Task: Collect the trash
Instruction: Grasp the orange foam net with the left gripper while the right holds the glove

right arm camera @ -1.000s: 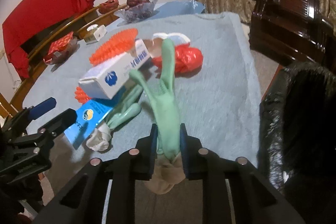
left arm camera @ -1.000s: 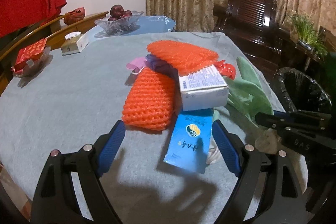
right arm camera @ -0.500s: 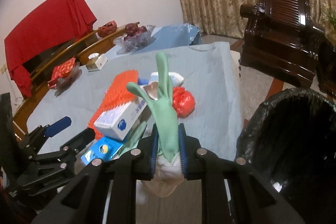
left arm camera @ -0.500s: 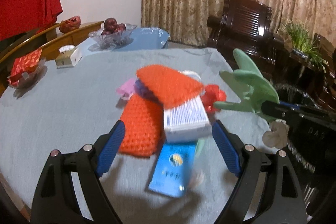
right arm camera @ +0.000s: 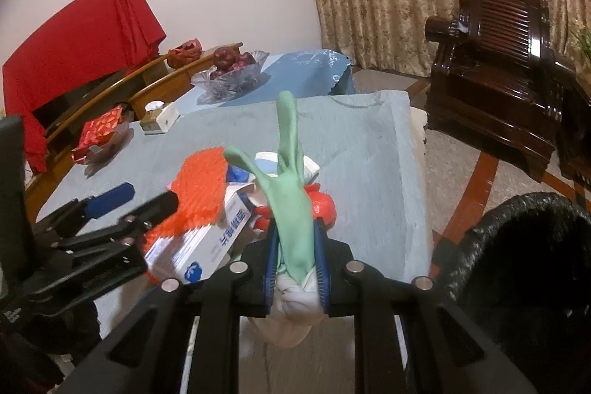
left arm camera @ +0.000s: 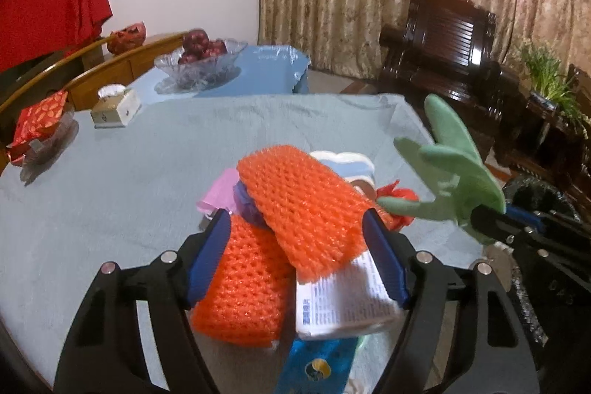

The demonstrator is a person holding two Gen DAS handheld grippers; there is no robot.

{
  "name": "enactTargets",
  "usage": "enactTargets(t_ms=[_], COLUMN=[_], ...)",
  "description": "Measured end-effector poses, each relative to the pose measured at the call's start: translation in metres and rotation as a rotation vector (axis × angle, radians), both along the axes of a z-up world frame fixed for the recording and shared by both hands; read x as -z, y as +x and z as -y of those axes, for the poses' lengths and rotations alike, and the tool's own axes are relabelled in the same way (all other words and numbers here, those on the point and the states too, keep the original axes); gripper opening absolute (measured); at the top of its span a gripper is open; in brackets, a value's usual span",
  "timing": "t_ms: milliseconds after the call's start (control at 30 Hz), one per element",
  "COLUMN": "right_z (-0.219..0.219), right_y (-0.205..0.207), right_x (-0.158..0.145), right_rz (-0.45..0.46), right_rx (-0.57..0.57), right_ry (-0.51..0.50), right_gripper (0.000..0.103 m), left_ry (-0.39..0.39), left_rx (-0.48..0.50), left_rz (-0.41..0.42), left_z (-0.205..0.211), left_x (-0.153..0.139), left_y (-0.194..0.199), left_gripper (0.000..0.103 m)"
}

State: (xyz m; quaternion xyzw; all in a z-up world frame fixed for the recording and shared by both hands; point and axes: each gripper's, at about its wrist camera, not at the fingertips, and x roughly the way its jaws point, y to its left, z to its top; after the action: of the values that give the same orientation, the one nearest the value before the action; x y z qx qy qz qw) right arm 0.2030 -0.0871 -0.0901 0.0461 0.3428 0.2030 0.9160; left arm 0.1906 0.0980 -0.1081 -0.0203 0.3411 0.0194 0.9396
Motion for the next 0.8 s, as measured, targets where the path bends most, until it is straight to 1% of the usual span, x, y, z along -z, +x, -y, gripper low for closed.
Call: enactTargets(t_ms=[167,200,233,267,300,333,367,433,500,667,800], right_z=[-0.002,-0.002,-0.001,-0.001,0.000,0.000,0.000,-0.001,-0.001,0.000,0.004], right_y=[0.005,0.005,0.006,0.006,0.006,0.005,0.005,0.005,0.002,-0.007,-0.017], right_x=[0.007,0.009,0.010,0.010,0.011,0.011,0.011,0.011,0.009,0.000,-0.011], right_rz=[-0.014,-0.018,-0.023,-0.025,-0.028,-0.028,-0.027,-0.023,-0.013,0.008,0.031], right_rx=[-0.002,0.000,0.001,0.002,0.003,0.002,0.002,0.000,-0.002,0.000,0.004], right_ry=[-0.003,-0.004,-0.003,-0.002,-0.001,-0.002,-0.002,-0.004,-0.010,-0.007,0.007], right_gripper=[0.018,0.018,0.018,0.018,0.018,0.018,0.018,0.018,0.018,0.018,0.018], left_ry=[-0.014,-0.020,-0.027,-0.027,-0.028,-0.031,-0.032,-0.027,-0.038,-0.054,-0.062], left_rx=[0.012,0.016,0.022,0.026,0.031,0.038,0.041,0.041,0.039,0.031,0.035], left_rz=[-0.041,-0.044,-0.045,-0.046,-0.046,-0.045,-0.043,-0.036,-0.027,0.009,0.048], left_z=[-0.001,-0.001,0.000,0.000,0.001,0.002,0.003,0.004,0.001,-0.004,-0.004], left_x=[0.013,0.014,0.015,0.015,0.016,0.015,0.015,0.013,0.010,-0.004,-0.019], left_y=[0.011,0.011,0.012,0.013,0.013,0.013,0.013,0.012,0.010,0.001,-0.013], left_gripper=[0.071,0.066,0.056,0.052,0.043,0.037,0.035,0.020,0.013,0.011,0.011])
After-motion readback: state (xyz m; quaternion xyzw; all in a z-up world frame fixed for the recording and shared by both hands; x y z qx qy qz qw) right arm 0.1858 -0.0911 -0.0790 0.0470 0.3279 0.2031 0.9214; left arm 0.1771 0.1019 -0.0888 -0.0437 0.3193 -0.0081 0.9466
